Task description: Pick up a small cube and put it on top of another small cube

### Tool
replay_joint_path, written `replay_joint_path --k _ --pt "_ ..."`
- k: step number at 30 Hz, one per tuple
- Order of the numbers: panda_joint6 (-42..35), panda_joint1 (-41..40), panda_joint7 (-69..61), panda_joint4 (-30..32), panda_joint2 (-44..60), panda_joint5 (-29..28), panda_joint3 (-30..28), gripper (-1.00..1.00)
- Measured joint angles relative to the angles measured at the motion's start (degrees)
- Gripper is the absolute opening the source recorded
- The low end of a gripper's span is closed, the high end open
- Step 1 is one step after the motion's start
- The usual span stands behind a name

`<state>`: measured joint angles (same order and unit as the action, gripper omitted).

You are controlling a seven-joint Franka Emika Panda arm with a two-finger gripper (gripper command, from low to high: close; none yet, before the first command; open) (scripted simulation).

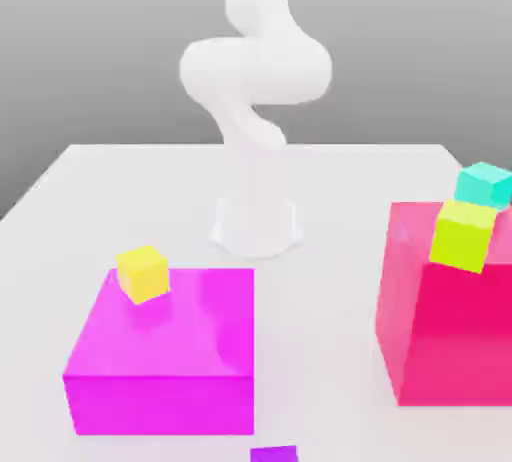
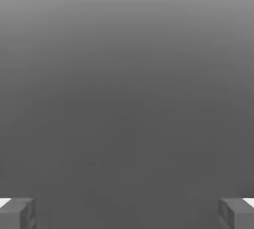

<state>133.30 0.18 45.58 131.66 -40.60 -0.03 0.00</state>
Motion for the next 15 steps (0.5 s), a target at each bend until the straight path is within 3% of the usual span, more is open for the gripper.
replay_joint_path --k 15 --pt "9.13 0.81 -1.66 -0.75 31.52 -0.01 0.22 0.00"
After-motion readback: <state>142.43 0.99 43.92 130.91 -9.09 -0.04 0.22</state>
